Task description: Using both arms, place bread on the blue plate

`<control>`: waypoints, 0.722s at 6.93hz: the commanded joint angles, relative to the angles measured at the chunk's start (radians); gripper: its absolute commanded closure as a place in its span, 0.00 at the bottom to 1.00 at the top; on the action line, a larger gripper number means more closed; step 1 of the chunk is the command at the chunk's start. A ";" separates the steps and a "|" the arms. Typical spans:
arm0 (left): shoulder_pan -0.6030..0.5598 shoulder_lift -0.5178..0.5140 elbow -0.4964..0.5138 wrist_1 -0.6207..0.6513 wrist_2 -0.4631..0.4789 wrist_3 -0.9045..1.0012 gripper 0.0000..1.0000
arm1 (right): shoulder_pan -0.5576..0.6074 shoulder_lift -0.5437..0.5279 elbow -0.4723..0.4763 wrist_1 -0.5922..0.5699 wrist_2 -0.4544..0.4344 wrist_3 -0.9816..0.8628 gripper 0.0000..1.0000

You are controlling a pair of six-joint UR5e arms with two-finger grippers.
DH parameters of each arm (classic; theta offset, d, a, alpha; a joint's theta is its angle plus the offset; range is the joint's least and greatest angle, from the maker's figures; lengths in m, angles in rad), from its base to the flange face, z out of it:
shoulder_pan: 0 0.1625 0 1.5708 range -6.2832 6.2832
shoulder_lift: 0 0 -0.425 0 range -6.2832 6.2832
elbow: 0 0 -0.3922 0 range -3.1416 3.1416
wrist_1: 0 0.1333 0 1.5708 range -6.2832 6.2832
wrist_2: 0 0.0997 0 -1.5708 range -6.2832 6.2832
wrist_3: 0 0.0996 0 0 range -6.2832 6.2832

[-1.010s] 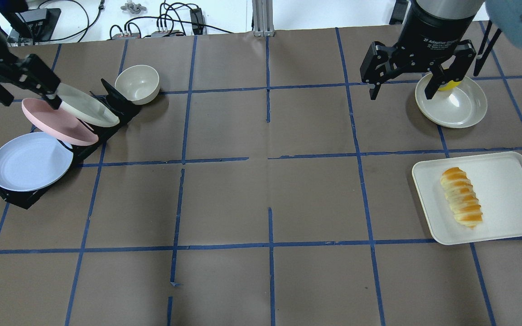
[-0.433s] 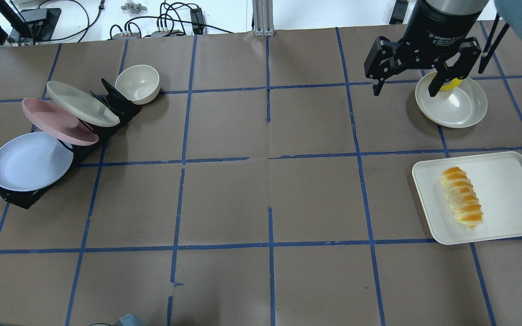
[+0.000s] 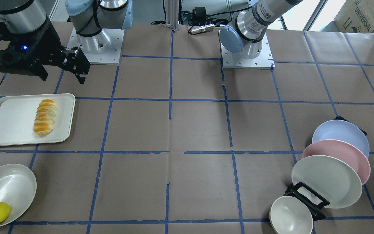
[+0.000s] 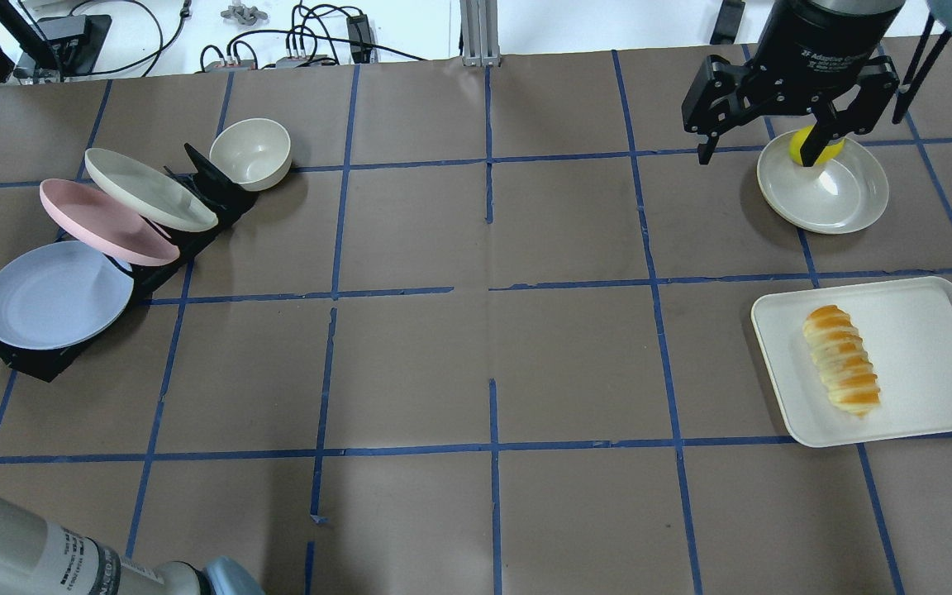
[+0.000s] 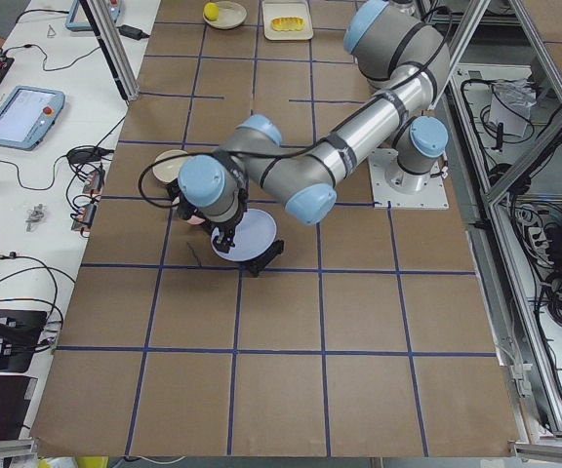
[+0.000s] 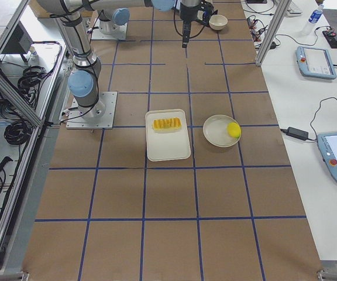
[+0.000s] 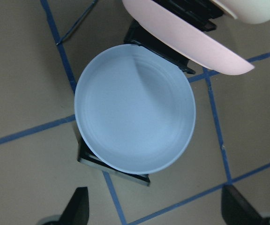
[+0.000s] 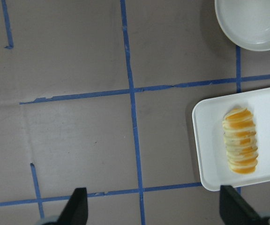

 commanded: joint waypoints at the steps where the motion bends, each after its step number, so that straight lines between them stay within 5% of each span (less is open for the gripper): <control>1: 0.003 -0.196 0.084 -0.001 -0.023 0.028 0.00 | -0.097 0.004 0.070 -0.081 -0.030 -0.254 0.08; 4: -0.016 -0.236 0.026 -0.001 -0.051 0.038 0.01 | -0.328 -0.012 0.333 -0.317 -0.028 -0.523 0.05; 5: -0.016 -0.238 0.017 -0.002 -0.049 0.036 0.15 | -0.393 -0.002 0.439 -0.435 -0.018 -0.579 0.06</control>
